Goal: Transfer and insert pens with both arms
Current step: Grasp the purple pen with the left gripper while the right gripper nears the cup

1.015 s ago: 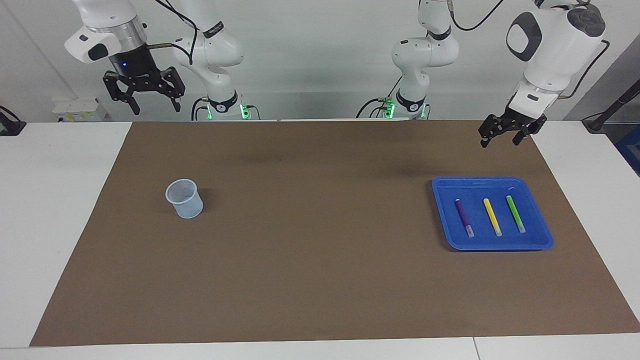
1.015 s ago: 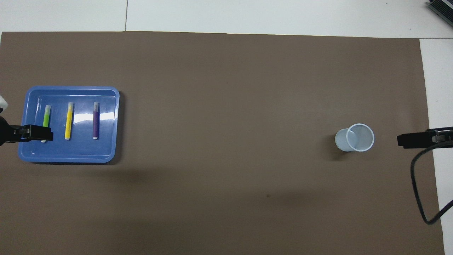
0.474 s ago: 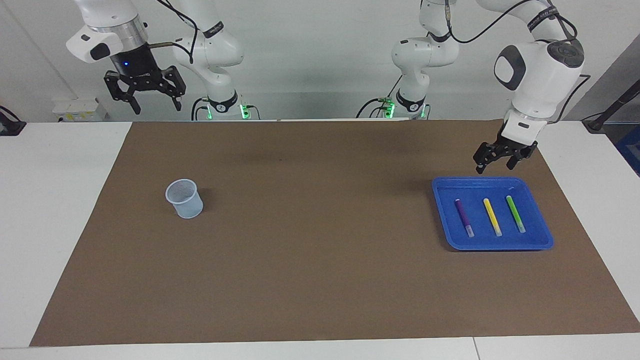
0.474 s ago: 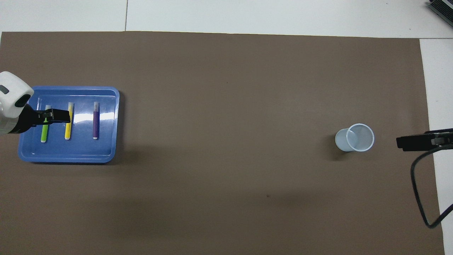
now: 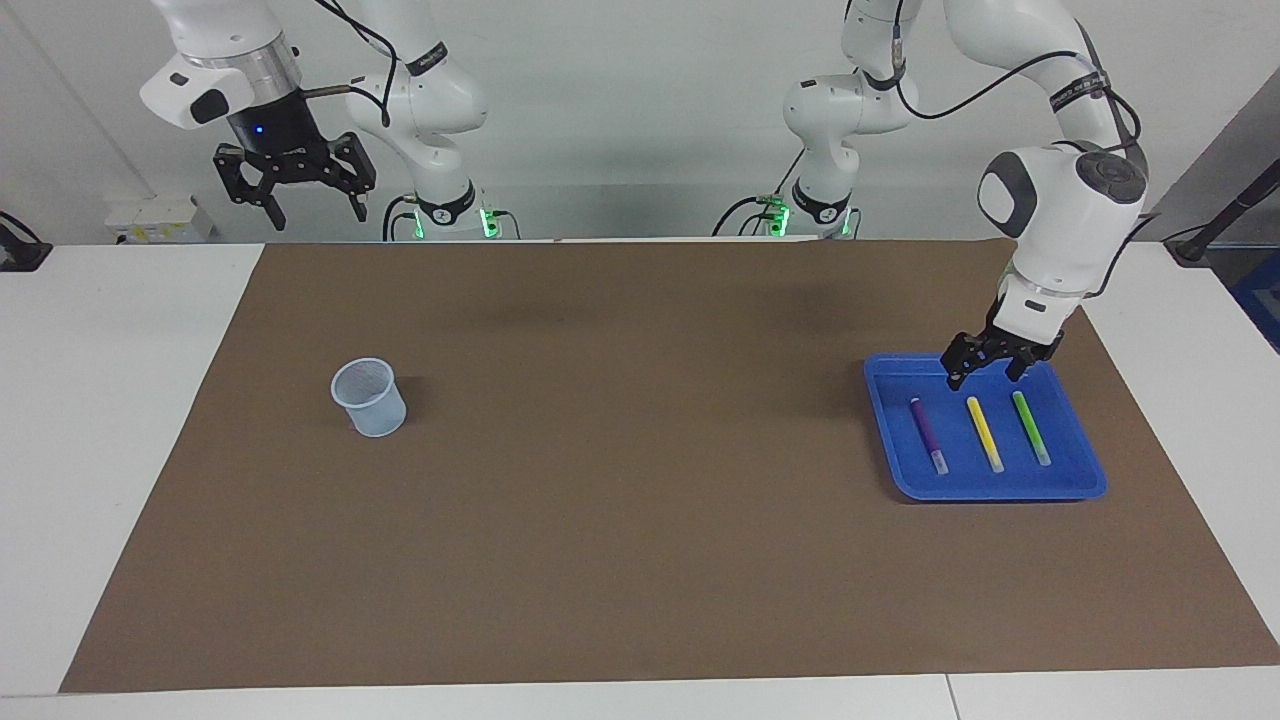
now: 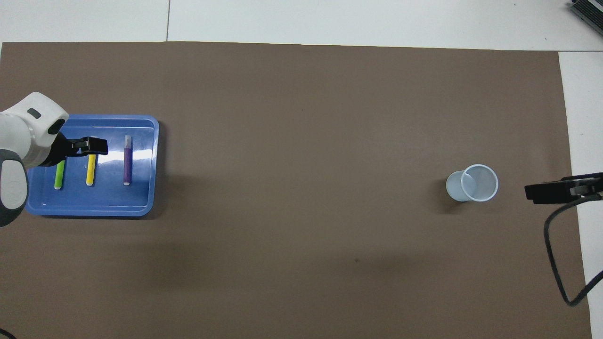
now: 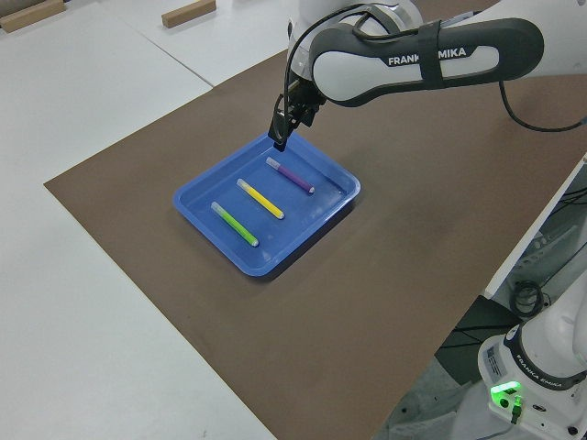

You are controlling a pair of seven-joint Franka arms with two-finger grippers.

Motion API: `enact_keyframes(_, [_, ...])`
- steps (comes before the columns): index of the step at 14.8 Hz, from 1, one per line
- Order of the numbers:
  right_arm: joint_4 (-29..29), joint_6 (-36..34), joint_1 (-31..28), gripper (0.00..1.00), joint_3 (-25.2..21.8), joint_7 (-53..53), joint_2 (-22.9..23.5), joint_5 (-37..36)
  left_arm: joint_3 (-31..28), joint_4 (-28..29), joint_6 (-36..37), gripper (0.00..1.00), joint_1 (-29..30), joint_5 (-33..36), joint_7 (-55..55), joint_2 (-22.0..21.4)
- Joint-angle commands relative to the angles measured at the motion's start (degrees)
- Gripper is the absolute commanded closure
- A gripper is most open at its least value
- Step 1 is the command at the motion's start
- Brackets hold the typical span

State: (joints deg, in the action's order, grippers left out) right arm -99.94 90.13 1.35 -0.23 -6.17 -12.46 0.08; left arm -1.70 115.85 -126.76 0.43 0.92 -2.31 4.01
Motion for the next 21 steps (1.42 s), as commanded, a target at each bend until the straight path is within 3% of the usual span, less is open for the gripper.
enact_keyframes(1, [-1.84, 0.31, -0.2, 0.0, 0.23, -0.6, -1.69, -0.43, -0.05, -0.1, -2.26, 0.0, -0.51, 0.48, -2.52, 2.66])
enact_keyframes(7, [-3.59, 1.35, 0.41, 0.0, 0.32, -0.42, -1.17, -0.17, -0.05, -0.19, -9.64, 0.0, -0.87, 0.48, -5.52, 8.47])
enact_keyframes(21, [-7.9, 9.53, 6.92, 0.0, 0.32, 8.98, 2.26, -0.08, -0.05, 0.34, -12.72, 0.03, -1.66, 0.48, -5.52, 12.95])
